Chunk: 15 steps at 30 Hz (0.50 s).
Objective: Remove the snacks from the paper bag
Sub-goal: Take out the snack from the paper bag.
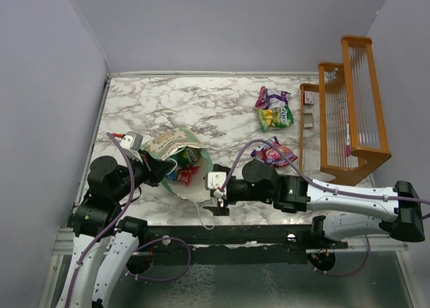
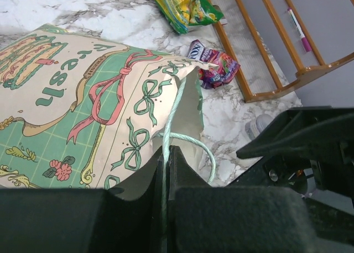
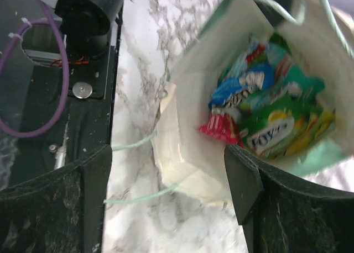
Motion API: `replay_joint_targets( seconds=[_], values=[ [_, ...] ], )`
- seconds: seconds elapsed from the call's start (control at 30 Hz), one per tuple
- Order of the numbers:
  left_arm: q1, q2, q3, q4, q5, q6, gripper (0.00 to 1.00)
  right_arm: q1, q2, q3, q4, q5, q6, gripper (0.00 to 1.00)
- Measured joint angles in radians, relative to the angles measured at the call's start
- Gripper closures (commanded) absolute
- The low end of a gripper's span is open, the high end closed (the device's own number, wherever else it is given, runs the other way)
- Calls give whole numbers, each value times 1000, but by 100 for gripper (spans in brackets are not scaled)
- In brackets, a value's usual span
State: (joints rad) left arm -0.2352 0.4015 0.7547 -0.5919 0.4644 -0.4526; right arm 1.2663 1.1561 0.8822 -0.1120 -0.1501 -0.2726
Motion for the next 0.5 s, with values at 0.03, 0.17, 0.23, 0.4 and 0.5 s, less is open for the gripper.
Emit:
replay_joint_targets(
  seconds=[0.03, 0.17, 0.23, 0.4, 0.5],
  values=[
    [3, 1, 0, 0, 0, 0, 100, 19, 10, -8, 24, 13, -48, 20],
    [11, 7, 0, 0, 0, 0, 100, 40, 40, -20, 129, 42, -225, 25],
    [13, 13, 0, 0, 0, 0, 100, 39, 56, -27, 171, 43, -324, 27],
    [13, 23, -2, 0, 0, 1, 100, 37, 166, -6, 194, 50, -563, 18],
    [13, 23, -3, 0, 0, 1, 100, 37, 271, 17, 224, 107, -669, 11]
  ],
)
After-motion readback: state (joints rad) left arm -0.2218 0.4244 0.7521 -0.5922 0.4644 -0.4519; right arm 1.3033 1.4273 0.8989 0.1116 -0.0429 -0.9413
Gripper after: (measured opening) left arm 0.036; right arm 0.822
